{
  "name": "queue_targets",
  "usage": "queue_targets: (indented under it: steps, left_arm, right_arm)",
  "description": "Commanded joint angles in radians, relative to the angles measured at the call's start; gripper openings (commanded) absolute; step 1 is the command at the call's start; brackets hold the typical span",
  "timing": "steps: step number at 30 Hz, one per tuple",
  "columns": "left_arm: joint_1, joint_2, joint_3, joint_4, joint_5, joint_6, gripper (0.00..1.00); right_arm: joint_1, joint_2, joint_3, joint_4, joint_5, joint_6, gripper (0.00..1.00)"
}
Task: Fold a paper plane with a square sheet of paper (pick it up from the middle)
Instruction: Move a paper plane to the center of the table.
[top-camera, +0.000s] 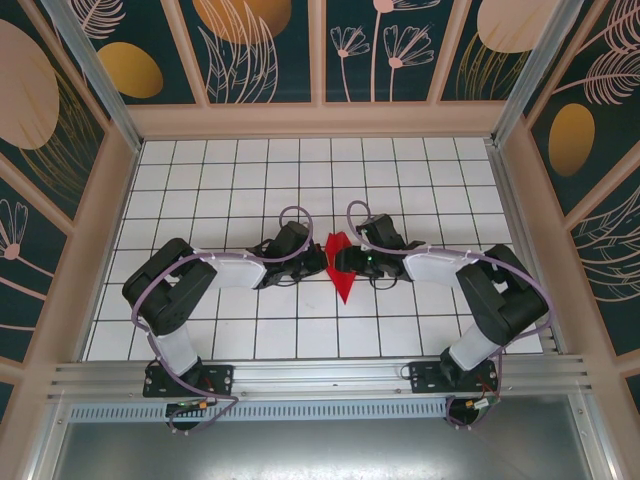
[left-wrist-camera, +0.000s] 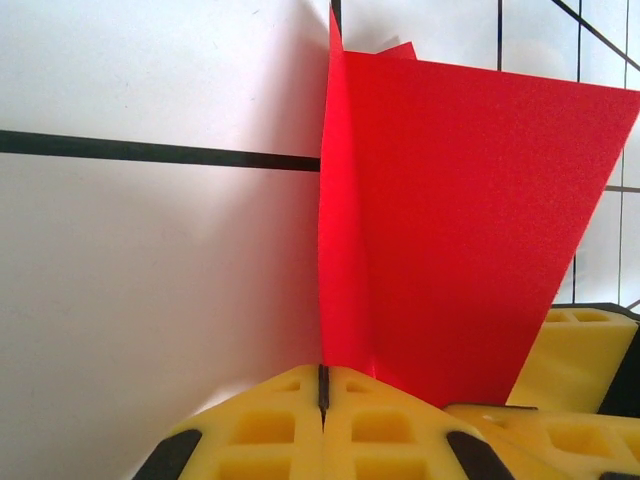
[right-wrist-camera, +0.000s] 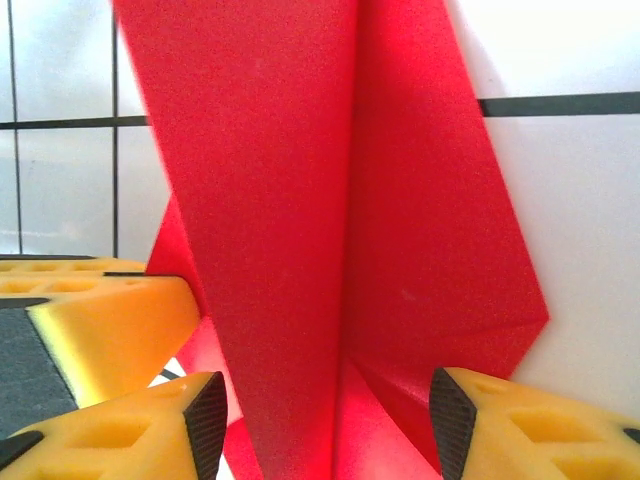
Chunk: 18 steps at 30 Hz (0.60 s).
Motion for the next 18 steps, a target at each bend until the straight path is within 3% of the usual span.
queue_targets:
  steps: [1, 13, 18]
  left_arm:
    - [0.002, 0.011, -0.013, 0.031, -0.007, -0.003, 0.0]
    - [0.002, 0.014, -0.014, 0.039, 0.012, -0.001, 0.0]
    - [0.003, 0.013, -0.015, 0.048, 0.023, -0.005, 0.0]
  right_arm:
    - [0.014, -0.029, 0.025, -0.063, 0.019, 0.028, 0.58]
    - [0.029, -0.059, 0.023, -0.061, -0.034, 0.094, 0.54]
    - [0.046, -0.05, 0.019, -0.064, -0.046, 0.109, 0.47]
